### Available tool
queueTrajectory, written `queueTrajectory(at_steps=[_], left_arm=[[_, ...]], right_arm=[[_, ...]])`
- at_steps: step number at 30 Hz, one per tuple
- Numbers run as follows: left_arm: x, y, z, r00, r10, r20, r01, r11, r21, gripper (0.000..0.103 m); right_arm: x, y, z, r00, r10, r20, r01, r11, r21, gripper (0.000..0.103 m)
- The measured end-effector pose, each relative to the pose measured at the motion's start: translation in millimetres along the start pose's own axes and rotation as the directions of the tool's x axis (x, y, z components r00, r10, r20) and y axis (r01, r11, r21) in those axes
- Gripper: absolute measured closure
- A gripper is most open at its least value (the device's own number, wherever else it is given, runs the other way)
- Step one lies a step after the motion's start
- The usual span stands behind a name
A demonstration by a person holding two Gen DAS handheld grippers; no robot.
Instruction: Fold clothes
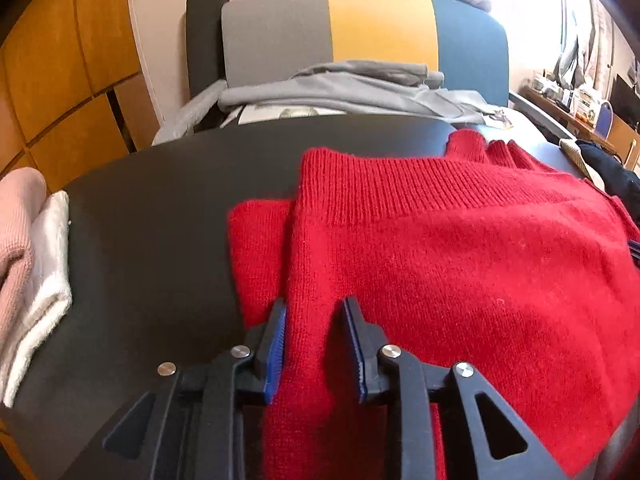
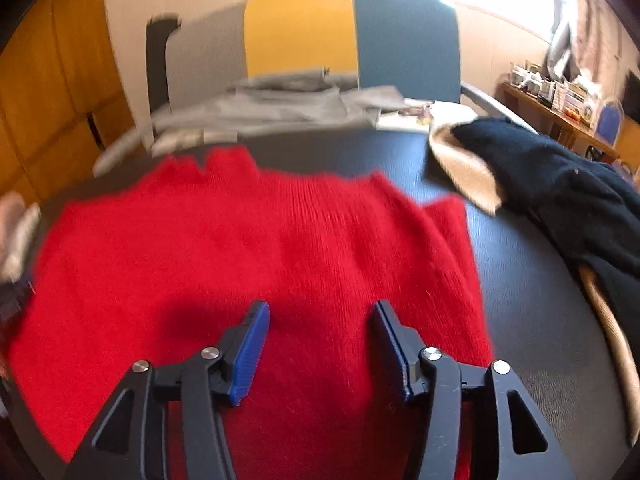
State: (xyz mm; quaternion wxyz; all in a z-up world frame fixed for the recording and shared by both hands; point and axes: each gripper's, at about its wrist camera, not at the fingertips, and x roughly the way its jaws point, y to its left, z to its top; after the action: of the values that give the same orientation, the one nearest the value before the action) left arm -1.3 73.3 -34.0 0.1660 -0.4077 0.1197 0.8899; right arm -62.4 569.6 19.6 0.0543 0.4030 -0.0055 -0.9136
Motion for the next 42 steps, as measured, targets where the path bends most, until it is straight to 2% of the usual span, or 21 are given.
queueTrajectory(at_steps=[3, 8, 14, 16, 18, 23, 26, 29, 34, 36, 38, 40, 42], left_arm=[[-6.4, -2.5, -9.0, 1.000, 0.003, -0.006, -0.003, 1.000, 0.031, 0.076], [-27.1, 0.0, -42.3, 1.000, -0.016, 0.025, 0.014, 0.997, 0.071, 0.076], [-55.8, 8.2, -55.9, 0.997, -0.076, 0.012, 0.076, 0.997, -0.003, 0.076], [-70.3, 7.8, -57.5, 0.994, -0.093, 0.049, 0.095, 0.995, -0.039, 0.076], [-82.2, 3.2, -58.8, 0.988, -0.124, 0.095, 0.131, 0.989, -0.070, 0.076], [-87.4, -22.2, -56.0, 0.971, -0.189, 0.146, 0.204, 0.975, -0.092, 0.076], [-83.7, -33.7, -51.8, 0.968, -0.215, 0.126, 0.225, 0.972, -0.071, 0.076], [-72.6, -31.1, -40.9, 0.976, -0.190, 0.104, 0.198, 0.978, -0.065, 0.076], [-35.1, 6.0, -12.1, 0.990, -0.139, 0.024, 0.141, 0.979, -0.149, 0.073], [-20.5, 19.2, -5.1, 0.990, -0.138, -0.014, 0.134, 0.976, -0.172, 0.070], [-7.8, 29.2, 1.7, 0.987, -0.157, -0.039, 0.148, 0.972, -0.184, 0.066], [2.2, 33.5, 6.8, 0.976, -0.209, -0.064, 0.193, 0.963, -0.189, 0.060], [6.9, 33.3, 11.7, 0.969, -0.237, -0.070, 0.222, 0.959, -0.176, 0.058]], right_arm=[[-7.9, -1.3, -7.0, 1.000, 0.004, -0.013, -0.004, 1.000, -0.010, 0.047], [-31.7, 4.8, -34.2, 1.000, -0.015, 0.006, 0.015, 0.998, -0.065, 0.047], [-71.3, 5.4, -74.6, 0.997, 0.037, 0.064, -0.033, 0.998, -0.061, 0.045], [-88.9, -12.6, -78.7, 0.993, 0.076, 0.089, -0.080, 0.996, 0.037, 0.044], [-108.1, -34.9, -83.3, 0.986, 0.102, 0.130, -0.122, 0.980, 0.154, 0.038], [-129.1, -78.3, -92.8, 0.989, 0.062, 0.133, -0.101, 0.945, 0.310, 0.036], [-127.6, -82.8, -88.8, 0.988, 0.085, 0.127, -0.122, 0.939, 0.322, 0.036], [-118.8, -68.6, -70.9, 0.984, 0.124, 0.128, -0.155, 0.950, 0.271, 0.036], [-84.9, -50.9, -28.0, 0.991, 0.098, 0.093, -0.109, 0.986, 0.127, 0.036], [-62.5, -55.3, -10.9, 0.994, 0.094, 0.051, -0.100, 0.988, 0.121, 0.037], [-40.4, -61.7, 3.0, 0.996, 0.093, 0.008, -0.093, 0.988, 0.119, 0.037], [-16.8, -66.0, 15.2, 0.994, 0.101, -0.050, -0.095, 0.990, 0.105, 0.039], [-1.4, -64.2, 18.9, 0.989, 0.110, -0.096, -0.102, 0.991, 0.086, 0.044]])
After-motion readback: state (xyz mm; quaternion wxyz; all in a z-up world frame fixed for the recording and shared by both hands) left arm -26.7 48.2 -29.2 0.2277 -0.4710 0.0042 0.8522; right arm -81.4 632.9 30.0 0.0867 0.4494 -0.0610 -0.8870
